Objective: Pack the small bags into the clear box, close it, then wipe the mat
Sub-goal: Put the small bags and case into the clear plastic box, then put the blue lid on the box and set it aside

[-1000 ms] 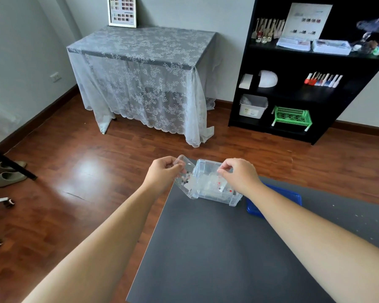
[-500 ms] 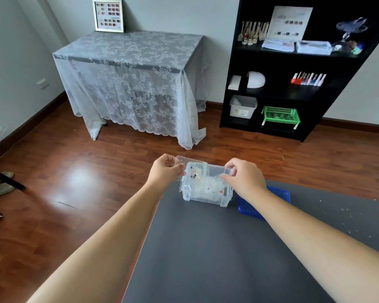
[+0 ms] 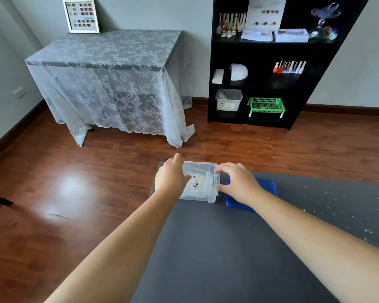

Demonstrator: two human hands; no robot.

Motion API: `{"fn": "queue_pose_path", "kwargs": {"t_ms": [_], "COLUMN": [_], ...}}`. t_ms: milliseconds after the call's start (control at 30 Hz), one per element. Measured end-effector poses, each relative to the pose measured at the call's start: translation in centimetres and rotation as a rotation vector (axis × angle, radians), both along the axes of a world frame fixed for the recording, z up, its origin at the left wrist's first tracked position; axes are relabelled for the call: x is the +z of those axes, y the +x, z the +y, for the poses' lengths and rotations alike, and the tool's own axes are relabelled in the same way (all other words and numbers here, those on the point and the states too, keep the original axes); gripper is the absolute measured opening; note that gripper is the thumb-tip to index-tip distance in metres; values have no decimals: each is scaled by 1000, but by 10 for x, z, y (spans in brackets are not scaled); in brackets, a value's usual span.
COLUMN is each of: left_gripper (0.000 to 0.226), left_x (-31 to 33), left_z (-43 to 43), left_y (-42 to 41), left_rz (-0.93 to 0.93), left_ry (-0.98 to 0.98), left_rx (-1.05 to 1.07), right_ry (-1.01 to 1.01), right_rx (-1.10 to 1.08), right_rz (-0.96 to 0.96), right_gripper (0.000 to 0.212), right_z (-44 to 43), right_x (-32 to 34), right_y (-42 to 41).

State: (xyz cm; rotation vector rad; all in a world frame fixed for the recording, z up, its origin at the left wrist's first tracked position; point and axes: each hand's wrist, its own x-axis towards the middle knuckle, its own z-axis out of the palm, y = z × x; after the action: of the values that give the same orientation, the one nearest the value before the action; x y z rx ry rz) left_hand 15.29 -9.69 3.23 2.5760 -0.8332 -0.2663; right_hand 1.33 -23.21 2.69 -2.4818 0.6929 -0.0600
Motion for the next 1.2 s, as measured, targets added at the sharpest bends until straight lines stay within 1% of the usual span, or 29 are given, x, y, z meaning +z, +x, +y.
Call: {"fn": "queue_pose_path", "kwargs": {"t_ms": [100, 167, 300, 400, 467, 567, 667, 767, 900, 1000, 1100, 1200], "left_gripper": [29, 27, 24, 26, 28, 35, 44, 58, 71, 68, 63, 59], "left_x": [-2, -1, 4, 5, 2, -10, -28, -43, -55, -56, -56, -53], "left_z": [0, -1, -1, -6, -13, -28, -43, -55, -67, -71, -74, -75], "left_y": [-3, -5, -16, -40, -63, -99, -128, -147, -157, -159, -162, -165], "left_rz": [-114, -134, -145, -162, -148, -77, 63, 237, 219, 206, 238, 321], "left_ry": [97, 103, 7, -108, -142, -154, -109, -37, 156, 231, 185, 46], "left_rx": [-91, -102, -135, -301, -411, -471, -425, -286, -186, -111, -54, 65], "right_ry": [5, 20, 79, 132, 167, 202, 223, 258, 322, 382, 450, 521], "right_rx": [1, 1, -5, -64, -129, -211, -269, -303, -334, -337, -397, -527], "right_rz": [-6, -20, -133, -212, -230, -199, -123, -57, 18, 61, 62, 7], "right_gripper": [38, 37, 31, 26, 24, 26, 32, 40, 60, 69, 66, 57], "right_z": [0, 1, 0, -4, -7, -13, -23, -34, -44, -47, -52, -61], "right_x": [0, -1, 2, 4, 1, -7, -13, -20, -27, -30, -32, -31], "right_y": [0, -2, -10, -24, -39, -68, -95, -116, -129, -131, -131, -133]}}
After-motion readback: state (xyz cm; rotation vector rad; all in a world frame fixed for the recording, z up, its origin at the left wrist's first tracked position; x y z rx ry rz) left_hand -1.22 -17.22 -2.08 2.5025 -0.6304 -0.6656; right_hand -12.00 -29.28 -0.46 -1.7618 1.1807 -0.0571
